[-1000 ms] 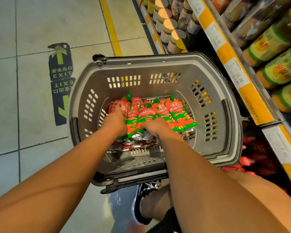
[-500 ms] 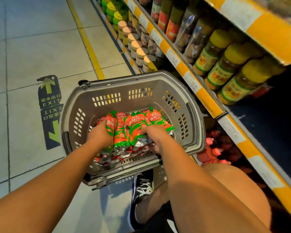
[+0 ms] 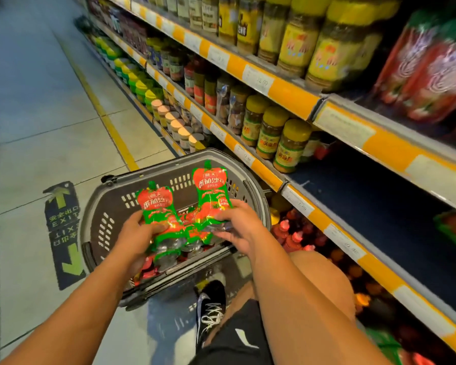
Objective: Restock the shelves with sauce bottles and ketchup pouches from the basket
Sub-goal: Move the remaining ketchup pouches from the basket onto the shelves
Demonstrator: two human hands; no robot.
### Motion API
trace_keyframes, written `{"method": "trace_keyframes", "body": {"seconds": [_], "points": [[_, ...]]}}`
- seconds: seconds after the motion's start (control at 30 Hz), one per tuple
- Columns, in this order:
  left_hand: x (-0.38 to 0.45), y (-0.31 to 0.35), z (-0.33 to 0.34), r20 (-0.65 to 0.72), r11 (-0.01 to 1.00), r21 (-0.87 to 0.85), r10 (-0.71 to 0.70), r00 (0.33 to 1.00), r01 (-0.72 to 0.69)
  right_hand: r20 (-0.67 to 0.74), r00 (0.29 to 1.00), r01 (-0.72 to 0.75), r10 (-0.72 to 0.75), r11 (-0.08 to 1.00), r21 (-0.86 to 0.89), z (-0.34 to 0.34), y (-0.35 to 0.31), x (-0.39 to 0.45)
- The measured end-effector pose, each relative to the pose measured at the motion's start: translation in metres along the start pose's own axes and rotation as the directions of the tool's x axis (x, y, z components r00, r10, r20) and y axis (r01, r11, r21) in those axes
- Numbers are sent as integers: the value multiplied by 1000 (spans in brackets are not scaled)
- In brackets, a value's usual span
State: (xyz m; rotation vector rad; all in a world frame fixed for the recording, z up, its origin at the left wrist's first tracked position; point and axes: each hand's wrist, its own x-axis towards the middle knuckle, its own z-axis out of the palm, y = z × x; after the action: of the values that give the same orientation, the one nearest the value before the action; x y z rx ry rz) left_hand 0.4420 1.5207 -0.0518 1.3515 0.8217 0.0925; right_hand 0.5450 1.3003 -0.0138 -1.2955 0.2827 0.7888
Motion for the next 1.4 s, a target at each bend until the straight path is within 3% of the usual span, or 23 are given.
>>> {"method": "trace_keyframes", "body": {"seconds": [0.27, 0.47, 0.6, 0.93, 1.1, 1.27, 1.4], "points": [[-60, 41, 52, 171, 990, -133, 69, 983, -46, -5, 993, 118, -119, 985, 123, -39, -6, -49], [-101, 64, 90, 376, 980, -196, 108, 920, -35, -97, 981, 186, -167, 951, 248, -83, -8, -93], [-119, 71, 115, 482, 991, -134, 79, 873, -15, -128, 969, 244, -212, 905, 348, -115, -14, -116], [-185, 58, 224, 698, 999, 42, -14, 716, -22, -419, 892, 307, -170, 908, 285, -259, 14, -215], [-204, 39, 280, 751, 992, 119, -66, 657, -37, -449, 866, 343, -219, 914, 215, -296, 13, -255], [-208, 13, 321, 754, 981, 171, -74, 652, -87, -497, 827, 425, -264, 872, 244, -320, 20, -274], [-201, 5, 343, 749, 970, 206, -72, 658, -128, -603, 752, 496, -264, 830, 255, -335, 16, -275]]}}
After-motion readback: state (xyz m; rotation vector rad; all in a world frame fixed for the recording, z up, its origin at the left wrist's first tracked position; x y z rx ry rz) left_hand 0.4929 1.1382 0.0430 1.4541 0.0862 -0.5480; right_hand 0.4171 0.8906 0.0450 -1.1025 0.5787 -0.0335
